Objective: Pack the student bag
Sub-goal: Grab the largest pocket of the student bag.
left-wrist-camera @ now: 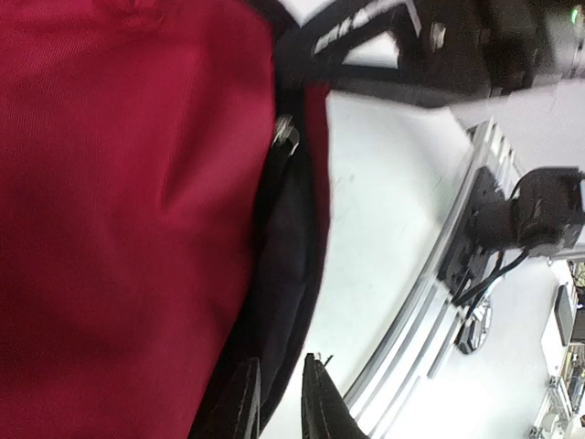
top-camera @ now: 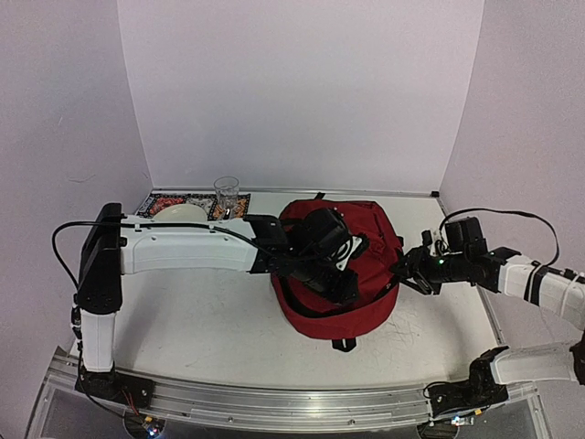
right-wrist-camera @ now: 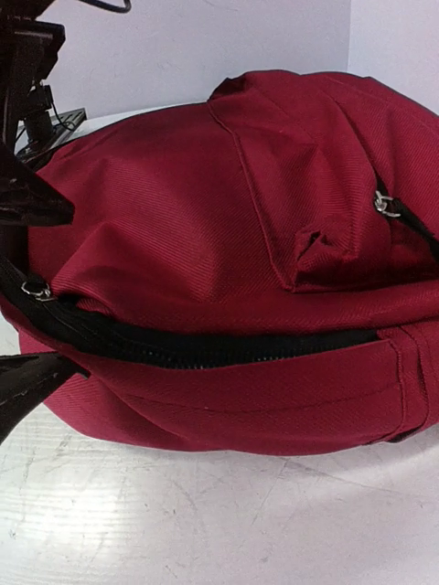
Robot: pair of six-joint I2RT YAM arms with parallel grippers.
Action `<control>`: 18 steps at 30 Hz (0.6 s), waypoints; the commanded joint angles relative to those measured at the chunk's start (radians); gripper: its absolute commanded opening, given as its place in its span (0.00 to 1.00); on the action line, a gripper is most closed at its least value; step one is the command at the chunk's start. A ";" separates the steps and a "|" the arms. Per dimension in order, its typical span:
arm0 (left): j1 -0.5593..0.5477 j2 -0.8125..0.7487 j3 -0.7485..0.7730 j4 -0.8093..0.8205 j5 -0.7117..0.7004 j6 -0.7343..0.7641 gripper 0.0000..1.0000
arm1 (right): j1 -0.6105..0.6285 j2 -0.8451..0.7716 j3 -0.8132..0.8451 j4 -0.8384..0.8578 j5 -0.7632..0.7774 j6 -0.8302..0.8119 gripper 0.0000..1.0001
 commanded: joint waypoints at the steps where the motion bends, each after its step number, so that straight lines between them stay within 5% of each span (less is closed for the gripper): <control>1: -0.035 0.080 0.117 0.016 -0.011 0.005 0.20 | 0.003 -0.081 -0.045 -0.017 -0.030 0.034 0.52; 10: -0.096 0.223 0.237 0.017 0.023 0.015 0.20 | 0.005 -0.064 -0.106 -0.034 -0.037 0.040 0.27; 18: -0.128 0.213 0.252 0.017 0.000 0.052 0.18 | 0.005 -0.054 -0.053 -0.167 -0.011 -0.028 0.25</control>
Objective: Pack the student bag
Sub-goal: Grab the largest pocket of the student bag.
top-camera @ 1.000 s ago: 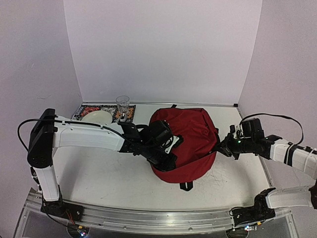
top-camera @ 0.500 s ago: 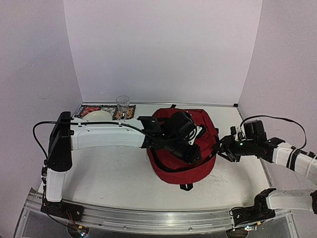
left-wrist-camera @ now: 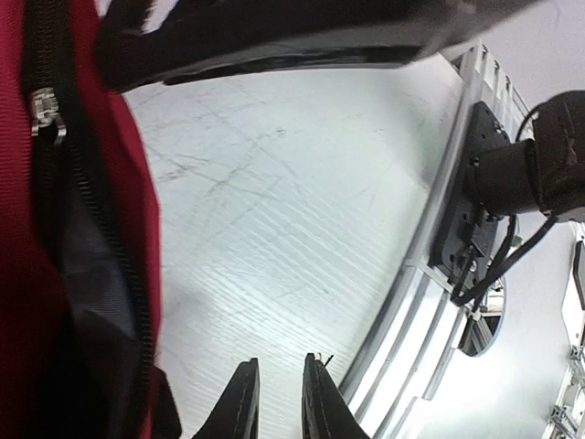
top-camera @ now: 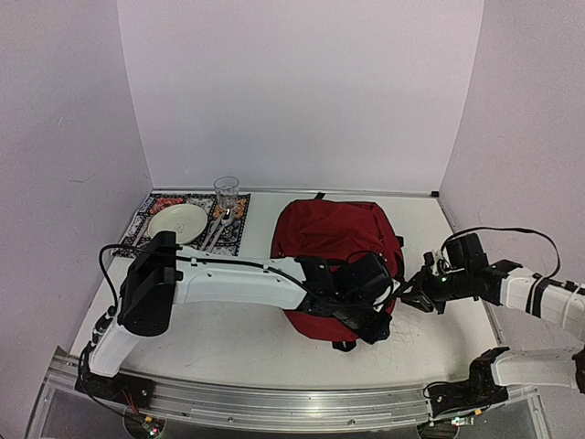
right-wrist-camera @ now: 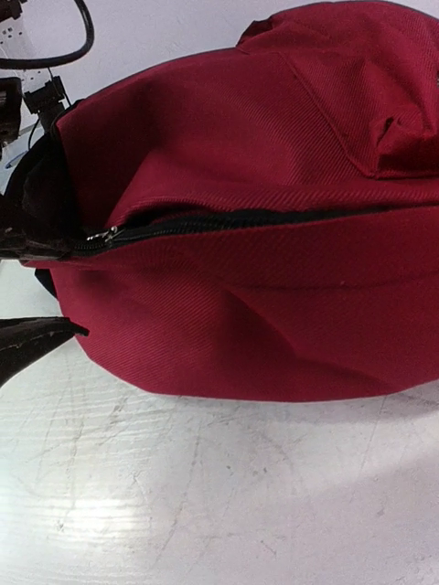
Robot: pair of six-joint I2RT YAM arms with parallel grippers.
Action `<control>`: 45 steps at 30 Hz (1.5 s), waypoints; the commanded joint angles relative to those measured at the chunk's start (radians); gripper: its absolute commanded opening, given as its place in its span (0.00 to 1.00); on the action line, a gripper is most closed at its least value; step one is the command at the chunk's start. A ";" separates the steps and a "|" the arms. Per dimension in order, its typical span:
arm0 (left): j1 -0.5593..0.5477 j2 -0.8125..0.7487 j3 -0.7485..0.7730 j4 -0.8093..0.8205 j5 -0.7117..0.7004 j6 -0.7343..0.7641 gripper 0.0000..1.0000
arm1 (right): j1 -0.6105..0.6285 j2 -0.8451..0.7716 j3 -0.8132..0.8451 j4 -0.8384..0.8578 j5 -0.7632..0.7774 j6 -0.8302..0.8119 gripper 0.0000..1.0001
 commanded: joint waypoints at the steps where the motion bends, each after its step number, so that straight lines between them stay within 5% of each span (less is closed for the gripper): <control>1: -0.008 -0.066 0.041 0.005 -0.057 0.042 0.18 | 0.005 -0.001 0.046 -0.086 0.007 -0.048 0.26; 6: 0.063 -0.119 0.017 0.003 -0.169 -0.001 0.23 | 0.005 -0.006 0.076 -0.057 0.017 -0.055 0.34; 15: 0.145 -0.122 0.029 0.003 -0.168 -0.038 0.30 | 0.005 0.022 0.091 0.038 -0.022 -0.019 0.54; 22: 0.279 -0.314 -0.142 0.001 -0.252 -0.071 0.47 | 0.018 0.015 0.180 -0.067 0.033 -0.099 0.62; 28: 0.418 -0.428 -0.301 0.001 -0.259 -0.135 0.52 | 0.107 0.044 0.324 -0.157 0.180 -0.176 0.66; 37: 0.597 -0.393 -0.377 0.012 -0.091 -0.243 0.57 | 0.266 0.187 0.508 -0.134 0.268 -0.350 0.69; 45: 0.616 -0.295 -0.335 0.022 -0.002 -0.297 0.51 | 0.334 0.276 0.571 -0.074 0.271 -0.386 0.70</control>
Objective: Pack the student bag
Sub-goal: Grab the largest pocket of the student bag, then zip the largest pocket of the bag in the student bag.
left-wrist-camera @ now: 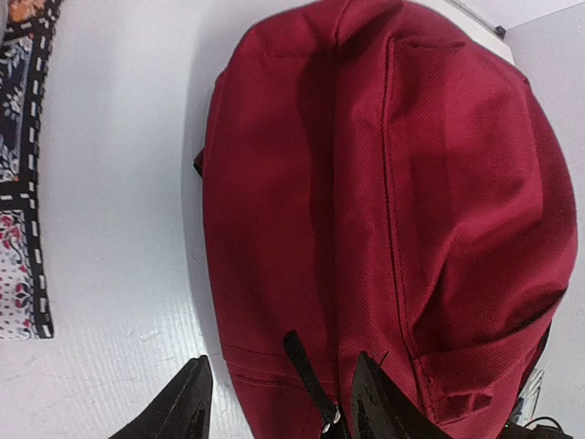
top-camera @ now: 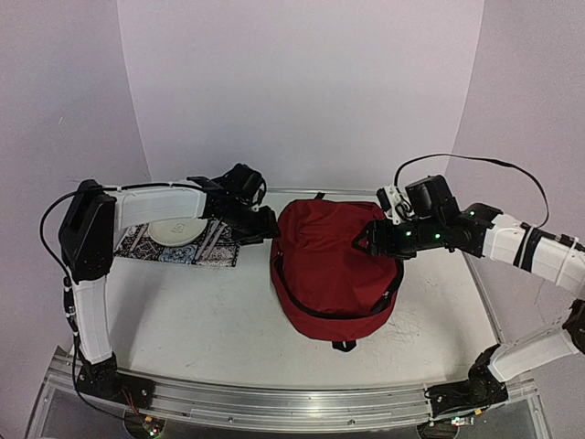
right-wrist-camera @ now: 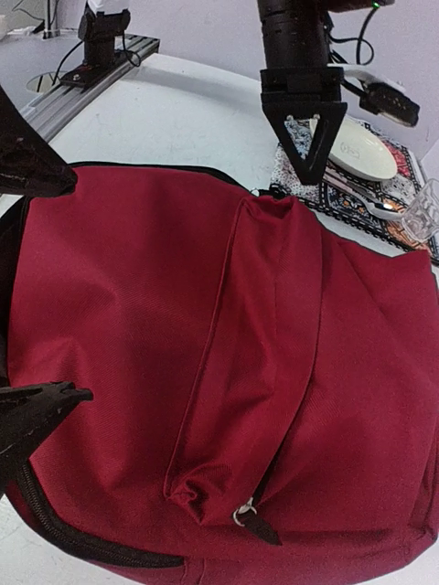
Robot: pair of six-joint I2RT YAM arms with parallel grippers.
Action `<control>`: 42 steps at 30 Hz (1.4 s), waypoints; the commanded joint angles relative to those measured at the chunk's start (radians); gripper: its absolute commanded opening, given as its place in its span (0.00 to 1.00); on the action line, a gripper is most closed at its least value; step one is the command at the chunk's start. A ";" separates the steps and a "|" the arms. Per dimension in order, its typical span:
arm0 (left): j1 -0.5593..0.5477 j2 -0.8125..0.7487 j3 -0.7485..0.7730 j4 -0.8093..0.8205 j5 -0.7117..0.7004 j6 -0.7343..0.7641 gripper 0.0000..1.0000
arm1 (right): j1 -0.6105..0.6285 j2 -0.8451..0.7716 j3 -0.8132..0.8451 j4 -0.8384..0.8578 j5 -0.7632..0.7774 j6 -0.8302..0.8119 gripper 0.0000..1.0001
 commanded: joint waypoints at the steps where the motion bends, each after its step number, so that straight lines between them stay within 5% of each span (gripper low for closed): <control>1: 0.007 0.038 0.034 0.020 0.065 -0.053 0.50 | 0.035 0.029 0.056 0.030 0.021 -0.045 0.70; 15: 0.012 0.011 -0.046 0.145 0.158 -0.120 0.00 | 0.075 0.070 0.070 0.053 0.015 -0.052 0.71; 34: -0.104 -0.281 -0.329 0.248 0.037 -0.239 0.00 | 0.105 0.106 0.088 0.068 -0.008 -0.063 0.70; 42: -0.254 -0.315 -0.363 0.256 -0.089 -0.272 0.00 | 0.111 0.123 0.096 0.068 -0.010 -0.064 0.71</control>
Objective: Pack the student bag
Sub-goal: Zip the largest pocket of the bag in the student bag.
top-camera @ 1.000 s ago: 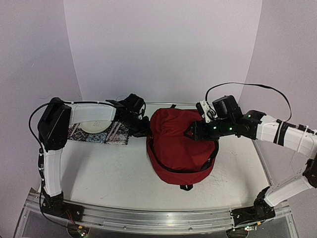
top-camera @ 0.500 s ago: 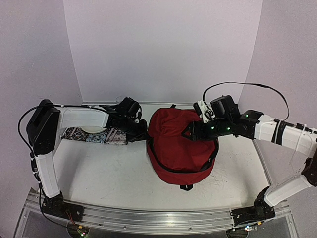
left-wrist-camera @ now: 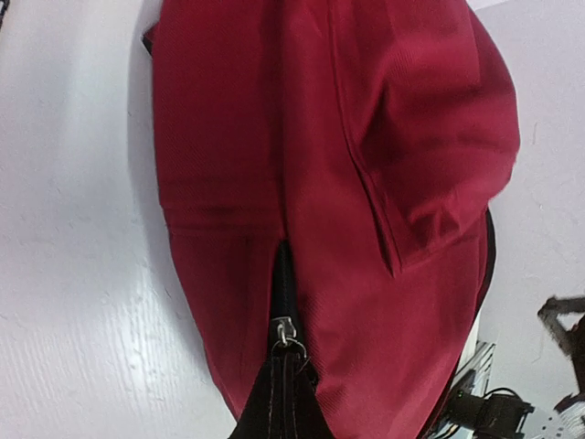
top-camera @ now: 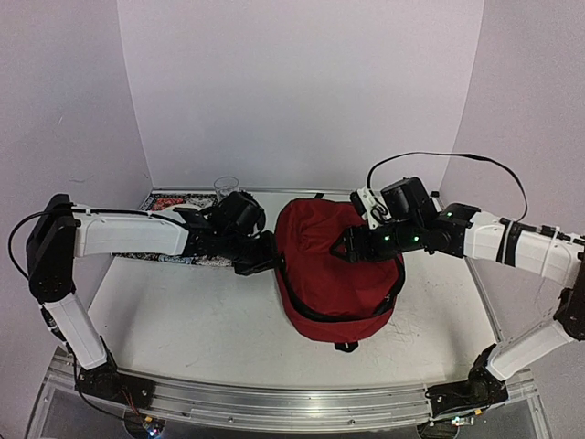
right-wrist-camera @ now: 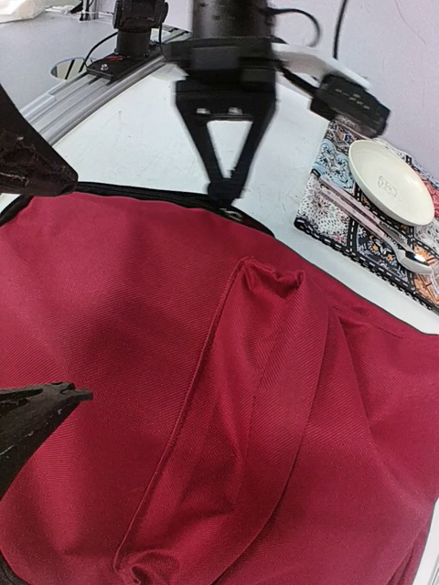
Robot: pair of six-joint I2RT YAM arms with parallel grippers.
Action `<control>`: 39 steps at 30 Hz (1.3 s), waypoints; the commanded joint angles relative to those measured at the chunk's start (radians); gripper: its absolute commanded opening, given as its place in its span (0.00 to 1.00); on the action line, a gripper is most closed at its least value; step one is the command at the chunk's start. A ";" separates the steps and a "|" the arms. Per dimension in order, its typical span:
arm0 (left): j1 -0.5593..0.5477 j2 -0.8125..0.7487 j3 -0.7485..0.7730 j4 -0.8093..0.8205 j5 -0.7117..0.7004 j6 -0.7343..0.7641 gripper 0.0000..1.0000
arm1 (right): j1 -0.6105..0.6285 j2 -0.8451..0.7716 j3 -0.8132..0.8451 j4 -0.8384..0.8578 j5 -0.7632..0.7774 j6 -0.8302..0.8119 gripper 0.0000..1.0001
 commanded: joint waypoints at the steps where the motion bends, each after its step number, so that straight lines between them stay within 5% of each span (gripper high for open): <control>1: -0.107 -0.070 -0.013 0.036 -0.071 -0.036 0.00 | 0.008 0.023 0.051 0.018 -0.013 -0.012 0.71; 17: -0.359 -0.084 0.013 0.029 -0.213 0.072 0.00 | 0.022 0.115 0.111 0.056 -0.037 -0.011 0.71; 29: -0.494 0.059 0.199 0.017 -0.089 0.283 0.00 | 0.023 0.130 0.114 0.062 -0.041 -0.013 0.71; 39: -0.448 -0.016 0.163 -0.017 -0.204 0.222 0.41 | 0.024 0.049 0.033 0.051 -0.024 0.006 0.71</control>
